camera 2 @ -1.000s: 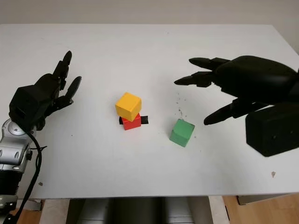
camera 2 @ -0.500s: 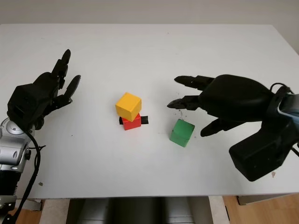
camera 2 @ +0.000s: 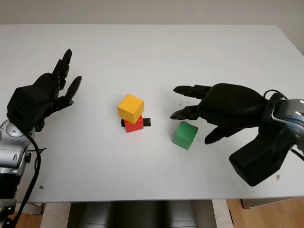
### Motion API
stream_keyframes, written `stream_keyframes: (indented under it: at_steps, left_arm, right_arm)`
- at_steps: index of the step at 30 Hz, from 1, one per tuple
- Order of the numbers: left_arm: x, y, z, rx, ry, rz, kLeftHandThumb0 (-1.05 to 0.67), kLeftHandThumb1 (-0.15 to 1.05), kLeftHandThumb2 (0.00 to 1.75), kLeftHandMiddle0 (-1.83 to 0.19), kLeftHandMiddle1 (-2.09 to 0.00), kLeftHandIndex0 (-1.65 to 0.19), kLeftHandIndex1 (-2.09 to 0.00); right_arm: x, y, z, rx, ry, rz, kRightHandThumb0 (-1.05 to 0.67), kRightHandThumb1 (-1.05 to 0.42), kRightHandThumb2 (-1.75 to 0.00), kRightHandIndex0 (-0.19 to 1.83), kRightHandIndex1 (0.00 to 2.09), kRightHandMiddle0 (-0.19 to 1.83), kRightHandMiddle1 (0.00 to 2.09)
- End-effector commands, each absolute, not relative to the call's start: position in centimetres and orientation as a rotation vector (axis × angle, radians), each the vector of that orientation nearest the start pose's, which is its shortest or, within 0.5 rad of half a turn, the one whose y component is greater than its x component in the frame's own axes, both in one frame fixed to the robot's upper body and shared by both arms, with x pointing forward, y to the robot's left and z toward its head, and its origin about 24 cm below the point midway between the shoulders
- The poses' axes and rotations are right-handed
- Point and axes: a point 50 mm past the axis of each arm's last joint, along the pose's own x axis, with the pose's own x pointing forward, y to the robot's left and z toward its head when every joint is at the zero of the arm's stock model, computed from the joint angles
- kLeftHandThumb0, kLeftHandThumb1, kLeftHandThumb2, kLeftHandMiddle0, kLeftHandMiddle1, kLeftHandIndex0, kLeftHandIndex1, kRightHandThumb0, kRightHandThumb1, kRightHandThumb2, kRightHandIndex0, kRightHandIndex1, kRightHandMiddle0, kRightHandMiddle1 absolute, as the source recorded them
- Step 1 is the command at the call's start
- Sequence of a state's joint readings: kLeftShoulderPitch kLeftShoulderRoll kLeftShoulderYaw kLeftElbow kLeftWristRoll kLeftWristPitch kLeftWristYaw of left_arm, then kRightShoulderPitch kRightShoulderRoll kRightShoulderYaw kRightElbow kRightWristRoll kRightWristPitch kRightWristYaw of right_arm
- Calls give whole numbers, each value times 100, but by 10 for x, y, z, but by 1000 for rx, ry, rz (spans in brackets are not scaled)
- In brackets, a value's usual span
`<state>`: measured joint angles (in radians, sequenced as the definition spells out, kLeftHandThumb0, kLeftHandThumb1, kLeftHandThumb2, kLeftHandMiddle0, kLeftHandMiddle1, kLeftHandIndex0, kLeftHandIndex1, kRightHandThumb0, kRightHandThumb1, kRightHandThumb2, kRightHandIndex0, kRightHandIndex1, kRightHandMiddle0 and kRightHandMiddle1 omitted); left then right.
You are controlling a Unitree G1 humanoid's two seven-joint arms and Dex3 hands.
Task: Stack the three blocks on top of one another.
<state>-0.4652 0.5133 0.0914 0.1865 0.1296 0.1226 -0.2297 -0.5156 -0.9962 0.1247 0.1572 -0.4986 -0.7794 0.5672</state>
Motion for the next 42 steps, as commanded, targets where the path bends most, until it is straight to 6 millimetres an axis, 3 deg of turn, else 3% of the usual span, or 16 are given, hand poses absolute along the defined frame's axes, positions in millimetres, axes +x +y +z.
stream_keyframes:
  at_steps: [1, 31, 37, 42]
  left_arm:
    - [329, 244, 159, 606, -119, -40, -84, 105, 66, 19, -3, 19, -3]
    - [325, 245, 156, 612, -112, -29, -85, 105, 66, 19, 0, 19, -1]
    - [326, 244, 155, 610, -115, -32, -84, 105, 66, 19, 0, 19, -2]
    - [326, 243, 155, 602, -125, -34, -83, 105, 66, 19, -1, 19, -3]
  right_arm:
    - [287, -215, 200, -1752, -510, 842, -47, -88, -5, 4, 7, 45, 15]
    - [297, -209, 192, -1708, -561, 869, -41, -90, -6, 16, 8, 69, 36]
    - [297, -209, 192, -1706, -602, 862, -42, -90, -5, 24, 7, 56, 94]
    - [298, -209, 190, -1696, -608, 864, -43, -90, -5, 26, 6, 52, 108]
